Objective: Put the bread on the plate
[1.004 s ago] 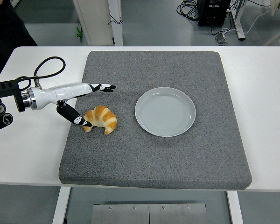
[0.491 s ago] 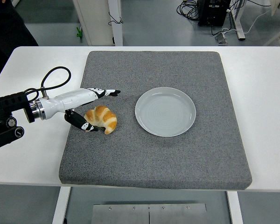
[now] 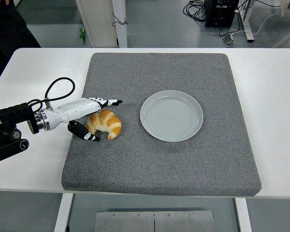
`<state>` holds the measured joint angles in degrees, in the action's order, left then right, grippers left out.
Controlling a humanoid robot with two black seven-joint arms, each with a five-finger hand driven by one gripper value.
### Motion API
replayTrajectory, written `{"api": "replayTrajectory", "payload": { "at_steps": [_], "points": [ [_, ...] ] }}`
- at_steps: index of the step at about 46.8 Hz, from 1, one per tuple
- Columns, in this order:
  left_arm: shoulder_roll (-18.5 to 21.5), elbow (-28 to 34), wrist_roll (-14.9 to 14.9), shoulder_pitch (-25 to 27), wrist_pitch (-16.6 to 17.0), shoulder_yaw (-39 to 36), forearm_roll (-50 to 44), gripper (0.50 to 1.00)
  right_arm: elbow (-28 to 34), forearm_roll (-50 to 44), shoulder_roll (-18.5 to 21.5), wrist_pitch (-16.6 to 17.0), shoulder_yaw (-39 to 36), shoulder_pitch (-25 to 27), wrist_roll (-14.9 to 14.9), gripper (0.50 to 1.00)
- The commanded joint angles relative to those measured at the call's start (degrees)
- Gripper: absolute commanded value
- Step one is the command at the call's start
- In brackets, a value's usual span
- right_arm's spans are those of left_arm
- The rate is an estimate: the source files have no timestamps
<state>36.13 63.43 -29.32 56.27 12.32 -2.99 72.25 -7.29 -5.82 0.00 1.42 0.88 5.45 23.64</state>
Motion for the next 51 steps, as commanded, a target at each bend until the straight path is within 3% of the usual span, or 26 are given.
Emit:
{"api": "replayTrajectory", "payload": {
  "at_steps": [1, 11, 30, 43, 47, 51],
  "points": [
    [-0.53, -0.76, 0.40, -0.11, -0.01, 0.00, -0.44, 0.957, 0.00, 0.02, 0.00, -0.02, 0.00, 0.00, 0.00, 1.000],
    [-0.97, -1.02, 2.07, 0.16, -0.10, 0.09, -0.88, 0.866, 0.00, 0.02, 0.00, -0.02, 0.00, 0.00, 0.00, 1.000],
    [-0.88, -0.94, 1.28, 0.86, -3.61, 0.70, -3.96, 0.860, 0.00, 0.02, 0.00, -0.02, 0.00, 0.00, 0.00, 1.000],
    [-0.88, -1.02, 1.46, 1.48, -5.90, 0.53, -3.87, 0.609, 0.00, 0.02, 0.00, -0.02, 0.00, 0.00, 0.00, 1.000],
    [-0.97, -1.02, 1.46, 1.39, -5.90, 0.44, -3.87, 0.560, 0.00, -0.06, 0.00, -0.02, 0.00, 0.00, 0.00, 1.000],
    [-0.97, -1.02, 1.37, 1.30, -5.90, 0.44, -3.78, 0.554, 0.00, 0.02, 0.00, -0.02, 0.00, 0.00, 0.00, 1.000]
  ]
}}
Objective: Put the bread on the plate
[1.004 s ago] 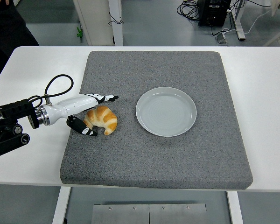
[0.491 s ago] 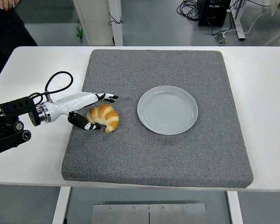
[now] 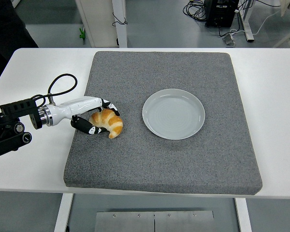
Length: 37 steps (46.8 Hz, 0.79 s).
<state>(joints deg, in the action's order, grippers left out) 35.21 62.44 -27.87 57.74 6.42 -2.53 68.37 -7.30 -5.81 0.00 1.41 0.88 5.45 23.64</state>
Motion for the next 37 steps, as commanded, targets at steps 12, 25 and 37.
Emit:
{"api": "replayTrajectory", "payload": {
  "at_steps": [12, 25, 37],
  "points": [
    [0.21, 0.04, -0.08, 0.09, 0.00, 0.69, -0.08, 0.540, 0.00, 0.01, 0.00, 0.00, 0.00, 0.00, 0.00, 1.000],
    [1.53, -0.04, 0.18, 3.52, -2.90, 6.48, -0.08, 0.542, 0.00, 0.01, 0.00, 0.00, 0.00, 0.00, 0.00, 1.000],
    [2.68, -0.04, 0.45, 5.63, -8.00, 12.55, 0.62, 0.545, 0.00, 0.01, 0.00, 0.00, 0.00, 0.00, 0.00, 1.000]
  ]
}}
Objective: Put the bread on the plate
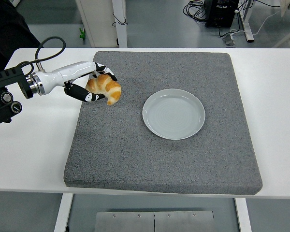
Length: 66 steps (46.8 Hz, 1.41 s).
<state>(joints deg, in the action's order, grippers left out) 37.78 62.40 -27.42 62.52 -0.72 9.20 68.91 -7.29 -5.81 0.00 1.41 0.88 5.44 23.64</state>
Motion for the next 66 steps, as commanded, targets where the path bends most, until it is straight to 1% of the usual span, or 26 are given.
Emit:
{"api": "replayTrajectory", "payload": {
  "at_steps": [1, 7, 12, 17, 31, 37, 43, 45, 55, 66],
  "points": [
    [0.19, 0.00, 0.00, 1.11, -1.03, 1.08, 0.18, 0.546, 0.00, 0.01, 0.00, 0.00, 0.00, 0.00, 0.00, 1.000],
    [0.98, 0.00, 0.00, 2.34, -2.17, 2.75, 0.44, 0.548, 0.00, 0.01, 0.00, 0.00, 0.00, 0.00, 0.00, 1.000],
    [1.07, 0.00, 0.08, 3.04, -4.20, 4.94, 0.53, 0.549, 0.00, 0.01, 0.00, 0.00, 0.00, 0.00, 0.00, 1.000],
    [1.07, 0.00, 0.17, 3.22, -5.51, 6.96, 0.79, 0.552, 0.00, 0.01, 0.00, 0.00, 0.00, 0.00, 0.00, 1.000],
    [0.28, 0.00, 1.66, 3.75, -5.78, 8.02, 0.79, 0.557, 0.00, 0.01, 0.00, 0.00, 0.00, 0.00, 0.00, 1.000],
    [-2.53, 0.00, 2.89, 4.62, -5.78, 7.76, 0.88, 0.557, 0.00, 0.01, 0.00, 0.00, 0.00, 0.00, 0.00, 1.000],
    [-5.08, -0.35, 3.25, 6.38, -5.78, 7.06, 0.79, 0.555, 0.00, -0.08, 0.00, 0.00, 0.00, 0.00, 0.00, 1.000],
    [-6.13, -0.96, 3.77, 6.65, -5.69, 7.06, 0.79, 0.555, 0.00, 0.01, 0.00, 0.00, 0.00, 0.00, 0.00, 1.000],
    [-12.19, -4.04, 6.14, 7.09, -5.61, 6.97, 1.05, 0.557, 0.00, 0.01, 0.00, 0.00, 0.00, 0.00, 0.00, 1.000],
    [-18.61, -6.06, 8.52, 7.88, -5.43, 6.97, 4.31, 0.557, 0.00, -0.08, 0.00, 0.00, 0.00, 0.00, 0.00, 1.000]
  ]
}}
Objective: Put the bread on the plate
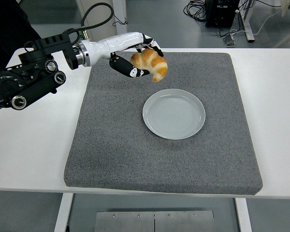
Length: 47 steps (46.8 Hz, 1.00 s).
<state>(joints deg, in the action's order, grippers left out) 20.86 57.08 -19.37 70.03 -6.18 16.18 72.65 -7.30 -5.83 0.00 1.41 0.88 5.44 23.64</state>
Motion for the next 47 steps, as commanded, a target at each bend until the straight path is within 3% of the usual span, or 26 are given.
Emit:
{"api": "replayTrajectory", "payload": {
  "at_steps": [1, 18, 28, 38, 47],
  "points": [
    [-2.13, -1.00, 0.65, 0.37, 0.03, -0.01, 0.65, 0.557, 0.00, 0.02, 0.00, -0.01, 0.00, 0.01, 0.00, 1.000],
    [-8.81, -4.43, 1.09, 0.55, 1.52, -0.01, 4.17, 0.558, 0.00, -0.06, 0.00, -0.01, 0.00, 0.01, 0.00, 1.000],
    [-10.13, -4.61, 1.09, 0.02, 2.40, -1.23, 4.61, 0.558, 0.00, 0.02, 0.00, -0.01, 0.00, 0.01, 0.00, 1.000],
    [-11.45, -6.37, 1.00, -0.33, 6.88, -6.24, 4.52, 0.558, 0.00, 0.02, 0.00, 0.08, 0.00, 0.01, 0.00, 1.000],
    [-12.24, -6.81, 1.00, -2.17, 7.32, -6.51, 4.52, 0.558, 0.00, 0.02, 0.00, -0.01, 0.00, 0.01, 0.00, 1.000]
  ]
}}
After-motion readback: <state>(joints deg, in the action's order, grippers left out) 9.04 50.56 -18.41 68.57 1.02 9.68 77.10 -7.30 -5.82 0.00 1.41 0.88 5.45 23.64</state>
